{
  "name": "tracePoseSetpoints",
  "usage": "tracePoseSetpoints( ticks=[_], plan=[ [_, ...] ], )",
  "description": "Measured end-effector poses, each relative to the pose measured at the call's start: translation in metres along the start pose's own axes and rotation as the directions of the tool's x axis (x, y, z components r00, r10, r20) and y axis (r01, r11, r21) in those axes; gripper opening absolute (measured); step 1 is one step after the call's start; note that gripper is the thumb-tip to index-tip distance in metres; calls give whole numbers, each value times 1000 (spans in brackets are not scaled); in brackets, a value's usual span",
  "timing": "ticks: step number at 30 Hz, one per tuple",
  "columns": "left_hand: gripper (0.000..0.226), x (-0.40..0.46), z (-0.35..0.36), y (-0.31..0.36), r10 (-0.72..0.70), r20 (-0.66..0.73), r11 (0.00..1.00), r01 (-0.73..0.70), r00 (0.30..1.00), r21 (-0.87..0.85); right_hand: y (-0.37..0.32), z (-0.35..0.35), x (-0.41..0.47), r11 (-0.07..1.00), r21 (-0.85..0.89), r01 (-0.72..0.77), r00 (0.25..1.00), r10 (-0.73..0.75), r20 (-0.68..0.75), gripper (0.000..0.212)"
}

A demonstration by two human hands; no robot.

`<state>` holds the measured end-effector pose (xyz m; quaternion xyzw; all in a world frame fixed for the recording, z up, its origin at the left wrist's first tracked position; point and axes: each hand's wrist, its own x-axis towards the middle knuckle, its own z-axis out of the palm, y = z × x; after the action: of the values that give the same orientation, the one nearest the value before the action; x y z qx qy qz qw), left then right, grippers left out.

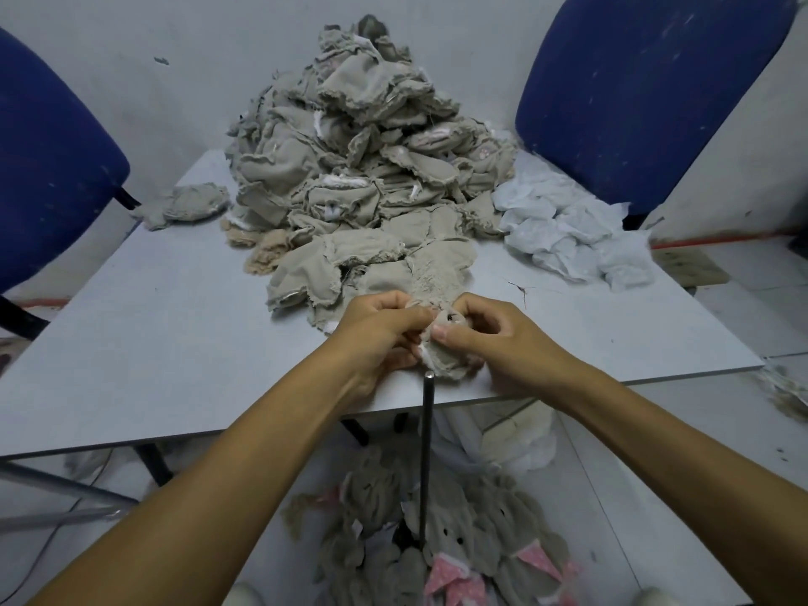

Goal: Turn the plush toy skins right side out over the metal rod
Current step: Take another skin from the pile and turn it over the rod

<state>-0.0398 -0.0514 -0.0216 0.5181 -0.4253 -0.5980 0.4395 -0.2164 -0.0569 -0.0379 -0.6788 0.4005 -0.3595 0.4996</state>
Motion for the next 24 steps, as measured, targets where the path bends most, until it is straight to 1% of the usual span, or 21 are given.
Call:
tracePoseSetpoints(
  ticks=[2,4,6,8,10,12,13,15,18,20,21,23,24],
  plan=[
    [25,1,6,-2,19,-67,999,-17,998,36,1,2,0,997,-70,-13,998,9,-59,36],
    [23,2,9,-4,23,-123,998,-15,992,65,1,2,0,992,-124,-32,997,22,-80,32],
    [18,4,8,-4,24,-131,998,-15,991,66,1,3,0,984,-169,-50,993,32,-111,28],
    [13,3,7,-5,49,-89,996,-43,995,75,1,6,2,974,-216,-64,983,24,-183,33],
    [11,1,3,-5,62,-12,997,-61,998,51,1,7,4,965,-252,-72,965,4,-261,37],
    [13,-4,-4,-4,48,65,998,-46,997,-31,2,6,6,950,-304,-76,951,-22,-307,34],
    [15,-5,-8,-3,59,86,998,-57,995,-27,1,6,7,938,-338,-78,949,-35,-315,32],
    [18,-9,-12,-5,128,77,988,-134,989,80,1,10,8,910,-407,-79,948,-58,-314,32],
    [14,-10,-5,-14,270,11,930,-264,963,256,0,19,11,880,-464,-101,924,-90,-372,36],
    [11,-7,0,-18,313,-27,910,-292,949,293,-1,22,13,870,-476,-128,903,-97,-418,35],
    [11,-5,0,-17,314,-14,907,-296,949,298,-2,21,14,874,-462,-150,896,-78,-438,34],
    [7,-3,-2,-13,285,85,902,-297,955,313,-5,16,18,903,-375,-210,892,20,-452,32],
    [8,-3,-3,-11,265,131,901,-294,955,318,-7,13,18,919,-315,-235,896,80,-437,32]
  ],
)
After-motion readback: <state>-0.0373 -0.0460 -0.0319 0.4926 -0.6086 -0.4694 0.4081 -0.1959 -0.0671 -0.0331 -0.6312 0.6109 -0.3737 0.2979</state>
